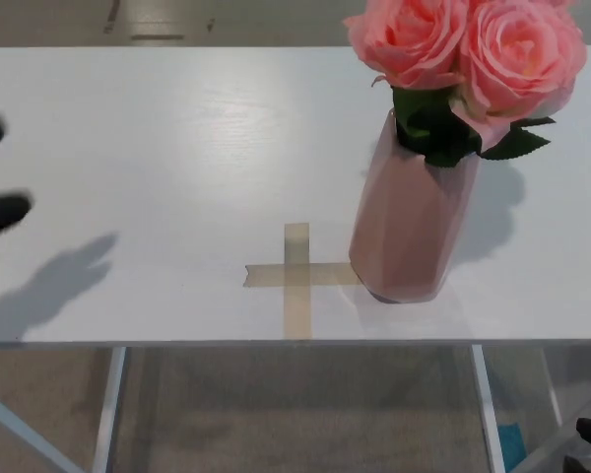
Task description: Use the left hand to pick up the rose and then lift and insert it into the pink vase.
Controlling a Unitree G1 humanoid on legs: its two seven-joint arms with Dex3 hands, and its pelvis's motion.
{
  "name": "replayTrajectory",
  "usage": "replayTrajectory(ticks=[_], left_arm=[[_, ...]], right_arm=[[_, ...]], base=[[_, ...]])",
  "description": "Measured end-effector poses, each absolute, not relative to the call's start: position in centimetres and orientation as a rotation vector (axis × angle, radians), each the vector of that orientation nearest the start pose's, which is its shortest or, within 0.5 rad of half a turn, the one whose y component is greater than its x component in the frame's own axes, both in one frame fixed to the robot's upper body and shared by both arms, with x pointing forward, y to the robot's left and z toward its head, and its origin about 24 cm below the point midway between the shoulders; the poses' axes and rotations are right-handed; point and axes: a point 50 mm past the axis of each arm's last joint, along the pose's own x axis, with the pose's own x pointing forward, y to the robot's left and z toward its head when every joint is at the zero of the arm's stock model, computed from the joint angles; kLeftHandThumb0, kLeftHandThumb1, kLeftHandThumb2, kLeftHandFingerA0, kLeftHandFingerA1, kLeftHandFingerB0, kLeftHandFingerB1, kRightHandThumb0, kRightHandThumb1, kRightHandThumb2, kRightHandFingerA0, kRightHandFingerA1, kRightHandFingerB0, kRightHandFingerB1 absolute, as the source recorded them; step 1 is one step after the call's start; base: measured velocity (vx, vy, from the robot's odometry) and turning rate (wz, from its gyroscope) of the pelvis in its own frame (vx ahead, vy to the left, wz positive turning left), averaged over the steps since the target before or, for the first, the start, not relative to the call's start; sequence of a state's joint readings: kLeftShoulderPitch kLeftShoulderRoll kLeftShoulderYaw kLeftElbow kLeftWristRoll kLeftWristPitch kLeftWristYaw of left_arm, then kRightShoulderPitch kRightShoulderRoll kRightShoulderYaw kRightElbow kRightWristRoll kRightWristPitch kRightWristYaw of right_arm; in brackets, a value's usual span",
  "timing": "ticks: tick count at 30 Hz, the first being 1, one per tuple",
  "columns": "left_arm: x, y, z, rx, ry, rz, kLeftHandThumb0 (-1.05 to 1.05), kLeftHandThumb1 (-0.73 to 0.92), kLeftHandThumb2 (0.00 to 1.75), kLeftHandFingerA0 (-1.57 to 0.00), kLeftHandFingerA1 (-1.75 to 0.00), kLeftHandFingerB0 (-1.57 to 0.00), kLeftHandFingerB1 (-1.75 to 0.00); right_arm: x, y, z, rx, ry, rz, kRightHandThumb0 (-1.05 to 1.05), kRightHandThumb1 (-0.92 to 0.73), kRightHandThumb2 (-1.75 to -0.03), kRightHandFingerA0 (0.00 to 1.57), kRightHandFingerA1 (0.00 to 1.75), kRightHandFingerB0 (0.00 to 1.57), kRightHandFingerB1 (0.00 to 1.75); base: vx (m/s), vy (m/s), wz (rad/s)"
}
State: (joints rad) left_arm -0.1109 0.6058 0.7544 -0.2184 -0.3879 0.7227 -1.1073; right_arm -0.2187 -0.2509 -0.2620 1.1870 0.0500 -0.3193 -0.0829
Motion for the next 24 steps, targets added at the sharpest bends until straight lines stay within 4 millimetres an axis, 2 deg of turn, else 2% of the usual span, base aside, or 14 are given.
replayTrajectory(ticks=[2,3,6,7,12,17,18,20,21,24], left_arm=[[19.0,33.2,15.7,-0.025,0.104,-0.466,-0.33,0.44,0.67,-0.02,-0.28,-0.03,-0.17],[18.3,33.5,15.1,-0.038,0.120,-0.449,-0.32,0.50,0.55,0.00,-0.28,0.00,-0.21],[14.9,34.7,12.9,-0.093,0.182,-0.370,-0.31,0.50,0.56,0.00,-0.27,0.00,-0.21],[13.8,35.0,12.3,-0.107,0.197,-0.346,-0.34,0.43,0.71,0.00,-0.25,0.00,-0.15],[9.2,36.3,8.7,-0.201,0.298,-0.223,-0.33,0.46,0.72,0.00,-0.21,0.00,-0.12],[7.2,37.1,6.1,-0.261,0.363,-0.152,-0.34,0.47,0.73,0.00,-0.23,0.00,-0.16],[7.0,37.2,5.3,-0.277,0.381,-0.135,-0.32,0.56,0.57,0.00,-0.24,0.00,-0.20],[6.7,37.4,3.9,-0.305,0.411,-0.105,-0.32,0.56,0.57,0.00,-0.24,0.00,-0.20],[6.5,37.5,3.1,-0.321,0.429,-0.088,-0.37,0.51,0.69,-0.03,-0.23,-0.04,-0.18],[6.5,37.6,1.0,-0.367,0.472,-0.043,-0.40,0.52,0.67,-0.04,-0.20,-0.06,-0.22]], right_arm=[[20.0,-27.1,-9.9,-0.091,0.610,-0.413,-0.20,-0.63,-0.58,0.64,0.53,0.55,0.48],[19.9,-27.1,-9.9,-0.091,0.614,-0.413,-0.20,-0.63,-0.58,0.64,0.53,0.55,0.48],[19.5,-27.2,-10.2,-0.092,0.626,-0.416,-0.21,-0.63,-0.58,0.64,0.53,0.55,0.48],[19.3,-27.2,-10.3,-0.092,0.632,-0.418,-0.21,-0.63,-0.58,0.64,0.53,0.55,0.49],[18.1,-27.3,-10.9,-0.095,0.668,-0.425,-0.21,-0.63,-0.58,0.64,0.53,0.56,0.49],[17.6,-27.3,-11.1,-0.096,0.684,-0.426,-0.21,-0.63,-0.58,0.62,0.52,0.54,0.48],[17.6,-27.3,-11.2,-0.096,0.685,-0.425,-0.21,-0.63,-0.58,0.62,0.52,0.54,0.48],[17.6,-27.3,-11.2,-0.097,0.687,-0.425,-0.21,-0.63,-0.58,0.62,0.52,0.54,0.48],[17.5,-27.3,-11.2,-0.098,0.689,-0.425,-0.21,-0.63,-0.58,0.62,0.52,0.54,0.48],[17.3,-27.3,-11.3,-0.098,0.696,-0.426,-0.21,-0.63,-0.58,0.62,0.52,0.54,0.48]], base=[[0.00,0.000,0.00],[0.00,0.000,0.00],[0.00,0.000,0.00],[0.00,0.000,0.00],[0.00,0.000,0.00],[0.00,0.000,0.00],[0.00,0.000,0.00],[0.00,0.000,0.00],[0.00,0.000,0.00],[0.00,0.000,0.00]])
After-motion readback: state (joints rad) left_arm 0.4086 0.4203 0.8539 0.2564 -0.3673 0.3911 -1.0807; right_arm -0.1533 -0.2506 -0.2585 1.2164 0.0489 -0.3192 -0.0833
